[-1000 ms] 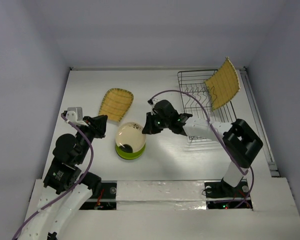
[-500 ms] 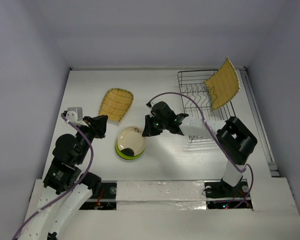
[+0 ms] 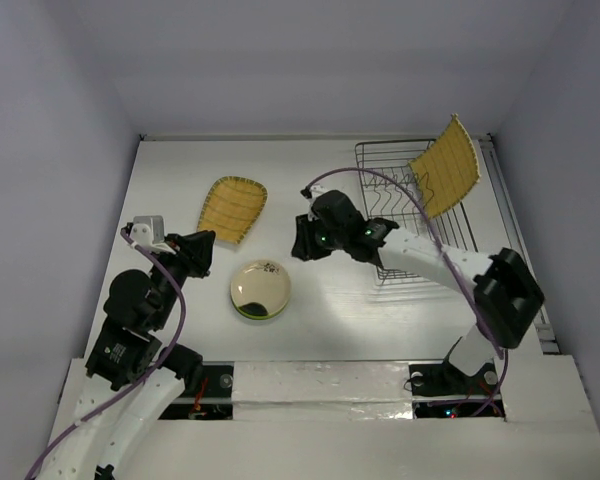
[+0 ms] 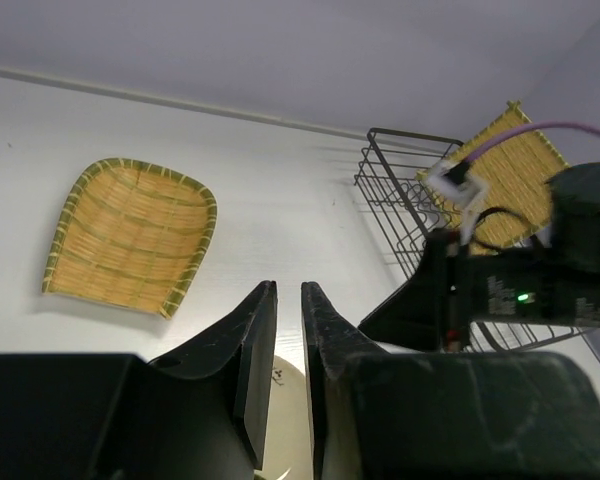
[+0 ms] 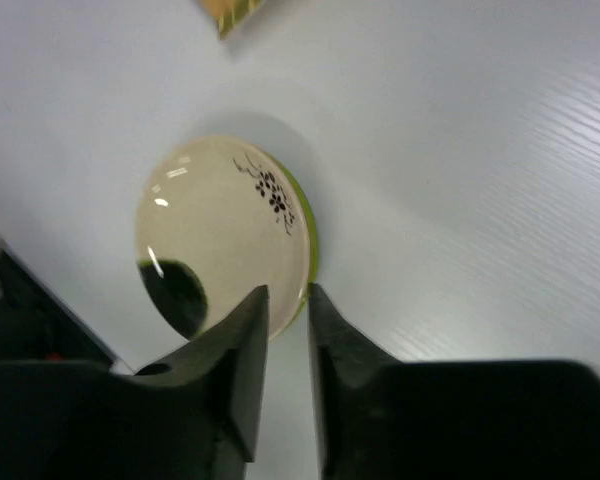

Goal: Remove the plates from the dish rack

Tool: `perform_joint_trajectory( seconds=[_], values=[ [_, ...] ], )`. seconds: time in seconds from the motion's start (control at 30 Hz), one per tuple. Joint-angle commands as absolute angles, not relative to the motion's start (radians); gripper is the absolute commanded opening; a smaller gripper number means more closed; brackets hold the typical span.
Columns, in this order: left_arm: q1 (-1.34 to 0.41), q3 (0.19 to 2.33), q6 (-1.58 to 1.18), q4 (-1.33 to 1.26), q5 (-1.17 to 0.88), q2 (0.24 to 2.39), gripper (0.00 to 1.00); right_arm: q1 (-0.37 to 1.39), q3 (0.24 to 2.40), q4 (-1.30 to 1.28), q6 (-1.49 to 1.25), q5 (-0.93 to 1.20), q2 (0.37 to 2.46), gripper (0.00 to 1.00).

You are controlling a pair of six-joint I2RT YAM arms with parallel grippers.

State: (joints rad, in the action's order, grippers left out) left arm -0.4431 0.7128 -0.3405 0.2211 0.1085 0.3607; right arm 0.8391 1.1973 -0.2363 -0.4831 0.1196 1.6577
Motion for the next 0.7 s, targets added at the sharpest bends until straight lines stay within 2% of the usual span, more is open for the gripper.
perform_joint_trajectory(
  seconds=[0.0, 0.1, 0.23, 0.37, 0.47, 0.53, 0.57, 0.63, 0.67],
  values=[
    [-0.437, 0.710, -0.336, 0.176, 0.097, 0.345, 0.14, 0.827, 1.253, -0.311, -0.430, -0.160, 1.489, 0.23],
    [-0.437, 0.710, -0.336, 0.176, 0.086, 0.344, 0.14, 0.728, 1.273, -0.365, -0.368, -0.337, 1.405, 0.00],
    [-0.437, 0.710, -0.334, 0.175, 0.080, 0.333, 0.14, 0.494, 1.334, -0.426, -0.287, -0.460, 1.312, 0.00],
    [-0.437, 0.709, -0.334, 0.173, 0.081, 0.314, 0.15, 0.309, 1.420, -0.482, -0.253, -0.611, 1.327, 0.00],
    [-0.437, 0.709, -0.336, 0.173, 0.080, 0.307, 0.16, 0.165, 1.434, -0.471, -0.261, -0.571, 1.321, 0.00],
    [-0.437, 0.709, -0.334, 0.172, 0.075, 0.305, 0.17, 0.094, 1.427, -0.451, -0.276, -0.549, 1.315, 0.18],
    [-0.437, 0.707, -0.334, 0.172, 0.068, 0.305, 0.17, 0.022, 1.425, -0.445, -0.276, -0.505, 1.315, 0.41],
    [-0.437, 0.707, -0.333, 0.169, 0.057, 0.307, 0.17, -0.041, 1.431, -0.431, -0.281, -0.430, 1.331, 0.58],
    [-0.437, 0.707, -0.333, 0.166, 0.048, 0.305, 0.17, -0.066, 1.456, -0.433, -0.279, -0.398, 1.345, 0.63]
  ],
)
